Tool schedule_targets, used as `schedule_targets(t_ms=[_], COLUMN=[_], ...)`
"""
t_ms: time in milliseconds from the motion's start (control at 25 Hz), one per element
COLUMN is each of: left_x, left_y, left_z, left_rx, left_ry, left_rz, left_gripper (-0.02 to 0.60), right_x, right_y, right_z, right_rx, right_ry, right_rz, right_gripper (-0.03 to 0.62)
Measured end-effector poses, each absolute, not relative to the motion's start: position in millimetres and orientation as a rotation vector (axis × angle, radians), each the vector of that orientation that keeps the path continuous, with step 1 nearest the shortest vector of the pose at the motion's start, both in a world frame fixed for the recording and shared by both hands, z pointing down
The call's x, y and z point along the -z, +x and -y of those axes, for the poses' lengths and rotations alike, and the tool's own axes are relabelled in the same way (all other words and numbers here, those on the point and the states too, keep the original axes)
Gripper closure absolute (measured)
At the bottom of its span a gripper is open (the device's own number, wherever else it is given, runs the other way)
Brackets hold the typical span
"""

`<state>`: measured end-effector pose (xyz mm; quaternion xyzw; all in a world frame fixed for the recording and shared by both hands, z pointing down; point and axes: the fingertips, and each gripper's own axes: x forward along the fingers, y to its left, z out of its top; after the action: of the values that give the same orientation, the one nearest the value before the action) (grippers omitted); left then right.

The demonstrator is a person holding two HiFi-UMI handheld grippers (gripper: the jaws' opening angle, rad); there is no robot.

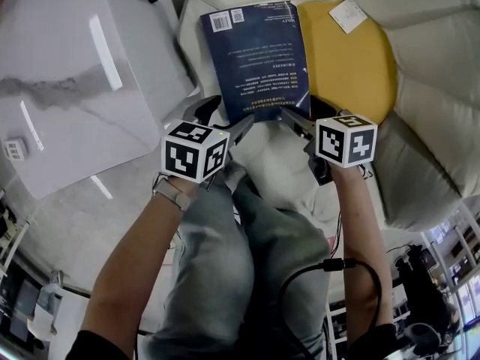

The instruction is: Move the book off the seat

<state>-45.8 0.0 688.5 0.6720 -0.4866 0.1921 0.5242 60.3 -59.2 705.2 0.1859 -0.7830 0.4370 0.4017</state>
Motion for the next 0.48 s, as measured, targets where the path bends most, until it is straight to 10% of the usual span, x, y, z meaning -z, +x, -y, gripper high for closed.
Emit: schedule_targets(t_ms=[480], left_x=[-722], left_y=[-45], left_z=[8], left_rx=[-0.36], left_ry=[1.507], left_rz=[1.126], left_gripper=[0.195], right_x=[-719], right_y=[56], right_z=[57], right_rx=[-1.103], right_ry=[0.381], right_rz=[2.027], right_gripper=[0.252])
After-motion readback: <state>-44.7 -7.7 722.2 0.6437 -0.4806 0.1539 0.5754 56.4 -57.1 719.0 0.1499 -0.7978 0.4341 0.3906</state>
